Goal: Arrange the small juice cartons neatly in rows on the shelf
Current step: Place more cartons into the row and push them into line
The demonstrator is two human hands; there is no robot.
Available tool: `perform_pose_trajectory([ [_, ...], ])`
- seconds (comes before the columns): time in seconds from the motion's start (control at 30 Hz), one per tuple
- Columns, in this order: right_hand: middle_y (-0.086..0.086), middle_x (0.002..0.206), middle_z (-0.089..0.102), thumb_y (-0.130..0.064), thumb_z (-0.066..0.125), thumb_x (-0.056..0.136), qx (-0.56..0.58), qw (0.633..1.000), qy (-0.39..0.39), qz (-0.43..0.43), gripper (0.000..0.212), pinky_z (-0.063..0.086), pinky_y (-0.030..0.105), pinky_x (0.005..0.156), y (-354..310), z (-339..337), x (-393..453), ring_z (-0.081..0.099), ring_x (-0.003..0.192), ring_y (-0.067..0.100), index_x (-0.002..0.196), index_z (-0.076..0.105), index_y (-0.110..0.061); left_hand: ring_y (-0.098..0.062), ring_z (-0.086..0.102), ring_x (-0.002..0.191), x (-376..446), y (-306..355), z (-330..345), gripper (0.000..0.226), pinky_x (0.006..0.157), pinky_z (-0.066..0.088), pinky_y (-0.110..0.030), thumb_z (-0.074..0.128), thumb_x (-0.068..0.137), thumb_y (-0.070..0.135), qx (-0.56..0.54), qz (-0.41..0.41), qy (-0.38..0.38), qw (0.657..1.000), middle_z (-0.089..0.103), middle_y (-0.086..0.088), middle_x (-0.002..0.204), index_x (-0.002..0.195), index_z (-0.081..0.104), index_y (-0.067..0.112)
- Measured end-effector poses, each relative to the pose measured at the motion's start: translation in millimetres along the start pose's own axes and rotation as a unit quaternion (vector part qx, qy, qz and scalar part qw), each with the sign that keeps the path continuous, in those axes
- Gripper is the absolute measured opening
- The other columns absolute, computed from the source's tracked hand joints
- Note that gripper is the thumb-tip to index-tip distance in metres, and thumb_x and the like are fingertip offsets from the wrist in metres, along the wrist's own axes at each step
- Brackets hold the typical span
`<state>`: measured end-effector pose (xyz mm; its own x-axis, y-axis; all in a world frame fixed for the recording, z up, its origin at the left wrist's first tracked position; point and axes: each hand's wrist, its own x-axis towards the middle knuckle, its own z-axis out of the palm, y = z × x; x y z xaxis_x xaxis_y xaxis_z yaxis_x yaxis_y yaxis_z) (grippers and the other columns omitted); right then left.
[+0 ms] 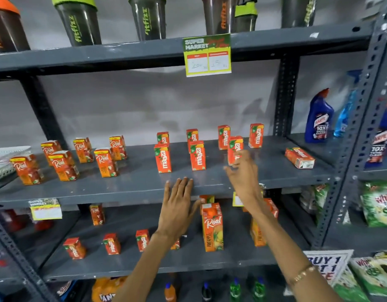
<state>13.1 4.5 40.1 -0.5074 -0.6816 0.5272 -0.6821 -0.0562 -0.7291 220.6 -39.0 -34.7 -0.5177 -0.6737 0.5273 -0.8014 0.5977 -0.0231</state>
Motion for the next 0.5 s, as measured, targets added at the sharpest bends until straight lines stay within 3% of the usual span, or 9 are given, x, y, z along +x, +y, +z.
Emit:
perform_pose_trajectory([
  [0.1, 0.012, 0.110, 0.062, -0.017, 0.071, 0.087, -0.089, 0.995, 0.038, -0.019, 0.029, 0.051, 0.039, 0.081, 41, -54, 10, 0.061, 0.103, 0.030, 0.111, 0.055, -0.013, -0.027, 0.028, 0.151, 11, 36, 4, 0.078, 0.126, 0.013, -0.053, 0.015, 0.100, 0.067, -0.006, 0.015, -0.002, 1.000, 0.038, -0.008, 0.160, 0.154, 0.033, 0.013],
  [0.23, 0.023, 0.116, 0.056, -0.030, 0.072, 0.085, -0.303, 0.950, 0.074, 0.020, 0.034, 0.045, 0.048, 0.091, 87, -113, 50, 0.050, 0.111, 0.043, 0.113, 0.066, -0.011, -0.024, 0.027, 0.152, 44, 106, 3, 0.090, 0.126, 0.004, -0.046, -0.002, 0.094, 0.070, -0.043, 0.029, -0.005, 0.999, 0.034, -0.008, 0.162, 0.154, 0.032, 0.011],
  [0.3, 0.026, 0.120, 0.053, -0.040, 0.072, 0.083, -0.329, 0.940, 0.062, 0.071, 0.046, 0.044, 0.048, 0.092, 103, -132, 69, 0.048, 0.113, 0.045, 0.115, 0.065, -0.008, -0.022, 0.022, 0.153, 58, 139, 7, 0.094, 0.126, 0.003, -0.044, -0.006, 0.091, 0.072, -0.064, 0.025, -0.019, 0.997, 0.030, -0.006, 0.164, 0.156, 0.027, 0.013],
  [0.4, 0.028, 0.132, 0.050, -0.054, 0.069, 0.081, -0.322, 0.935, -0.005, 0.149, 0.071, 0.039, 0.050, 0.101, 117, -138, 88, 0.045, 0.124, 0.044, 0.125, 0.058, 0.000, -0.019, 0.012, 0.155, 73, 164, 16, 0.085, 0.127, 0.005, -0.045, 0.008, 0.095, 0.070, -0.080, 0.009, -0.047, 0.996, 0.021, -0.004, 0.167, 0.159, 0.018, 0.014],
  [0.5, 0.031, 0.138, 0.048, -0.051, 0.068, 0.082, -0.302, 0.937, -0.034, 0.172, 0.064, 0.037, 0.049, 0.105, 127, -137, 92, 0.044, 0.129, 0.044, 0.122, 0.063, -0.001, -0.021, 0.011, 0.155, 76, 171, 24, 0.084, 0.127, 0.007, -0.047, 0.011, 0.097, 0.069, -0.060, -0.010, -0.060, 0.996, 0.020, -0.005, 0.167, 0.159, 0.018, 0.014],
])
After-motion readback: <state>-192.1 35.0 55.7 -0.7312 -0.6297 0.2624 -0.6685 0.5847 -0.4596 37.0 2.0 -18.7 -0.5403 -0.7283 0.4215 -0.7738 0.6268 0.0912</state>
